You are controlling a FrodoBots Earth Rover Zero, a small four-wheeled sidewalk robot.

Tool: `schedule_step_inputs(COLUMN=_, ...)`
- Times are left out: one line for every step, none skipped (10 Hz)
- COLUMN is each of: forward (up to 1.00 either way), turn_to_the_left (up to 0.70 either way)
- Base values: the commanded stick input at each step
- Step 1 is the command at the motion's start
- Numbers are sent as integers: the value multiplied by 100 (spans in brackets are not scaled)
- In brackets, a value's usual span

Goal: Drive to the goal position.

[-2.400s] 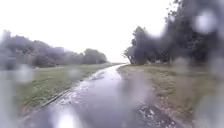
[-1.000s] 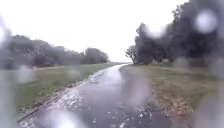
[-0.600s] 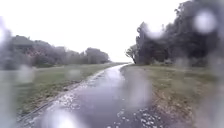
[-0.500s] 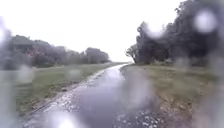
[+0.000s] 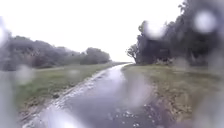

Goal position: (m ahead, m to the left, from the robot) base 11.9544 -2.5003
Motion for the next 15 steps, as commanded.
schedule_step_inputs(forward=85, turn_to_the_left=31)
schedule_step_inputs(forward=85, turn_to_the_left=20)
schedule_step_inputs(forward=85, turn_to_the_left=3)
schedule_step_inputs(forward=85, turn_to_the_left=0)
schedule_step_inputs(forward=85, turn_to_the_left=0)
schedule_step_inputs(forward=85, turn_to_the_left=0)
schedule_step_inputs(forward=85, turn_to_the_left=0)
schedule_step_inputs(forward=85, turn_to_the_left=0)
schedule_step_inputs(forward=85, turn_to_the_left=0)
schedule_step_inputs(forward=85, turn_to_the_left=0)
schedule_step_inputs(forward=85, turn_to_the_left=0)
schedule_step_inputs(forward=85, turn_to_the_left=0)
schedule_step_inputs(forward=85, turn_to_the_left=0)
schedule_step_inputs(forward=85, turn_to_the_left=0)
schedule_step_inputs(forward=85, turn_to_the_left=0)
